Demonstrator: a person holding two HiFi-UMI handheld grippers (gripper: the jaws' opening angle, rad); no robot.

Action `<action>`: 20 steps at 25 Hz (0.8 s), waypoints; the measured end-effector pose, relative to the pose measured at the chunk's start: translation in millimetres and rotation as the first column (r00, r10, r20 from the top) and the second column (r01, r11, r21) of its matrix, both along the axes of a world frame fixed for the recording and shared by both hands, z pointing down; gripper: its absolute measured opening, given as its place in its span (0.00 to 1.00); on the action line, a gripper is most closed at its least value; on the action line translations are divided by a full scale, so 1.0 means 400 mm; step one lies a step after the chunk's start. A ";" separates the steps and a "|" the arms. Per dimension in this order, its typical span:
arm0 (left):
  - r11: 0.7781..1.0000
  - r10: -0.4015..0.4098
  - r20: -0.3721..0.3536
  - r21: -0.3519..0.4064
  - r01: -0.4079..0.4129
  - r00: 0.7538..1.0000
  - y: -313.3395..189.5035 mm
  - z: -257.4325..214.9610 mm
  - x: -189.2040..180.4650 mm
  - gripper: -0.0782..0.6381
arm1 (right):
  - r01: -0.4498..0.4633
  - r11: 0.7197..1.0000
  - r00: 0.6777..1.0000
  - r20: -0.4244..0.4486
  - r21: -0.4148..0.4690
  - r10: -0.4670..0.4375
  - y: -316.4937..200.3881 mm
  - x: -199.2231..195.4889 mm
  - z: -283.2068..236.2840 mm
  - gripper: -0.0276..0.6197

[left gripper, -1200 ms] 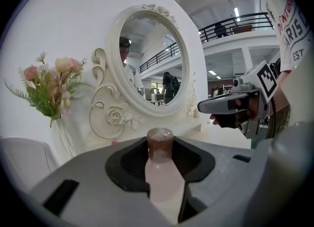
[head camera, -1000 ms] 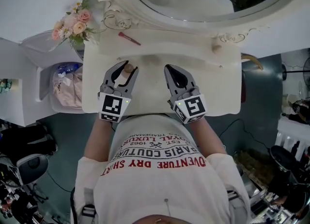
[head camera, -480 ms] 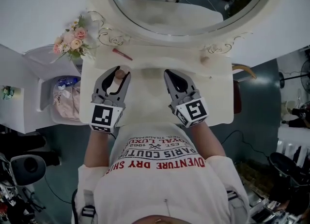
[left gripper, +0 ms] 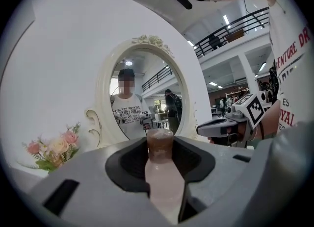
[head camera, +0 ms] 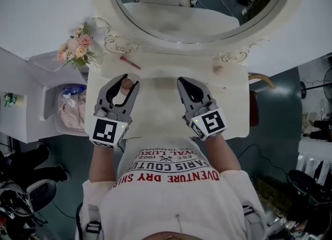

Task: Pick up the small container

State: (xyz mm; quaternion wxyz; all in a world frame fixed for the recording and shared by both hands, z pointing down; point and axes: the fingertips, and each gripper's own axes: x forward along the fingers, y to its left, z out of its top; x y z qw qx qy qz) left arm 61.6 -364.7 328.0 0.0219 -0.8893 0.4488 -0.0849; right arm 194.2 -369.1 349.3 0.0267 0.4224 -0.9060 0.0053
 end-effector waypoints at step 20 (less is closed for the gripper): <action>0.998 0.053 0.005 -0.027 -0.053 0.999 0.013 0.030 0.050 0.31 | -0.009 0.999 0.999 -0.032 0.045 0.011 0.005 0.001 -0.003 0.04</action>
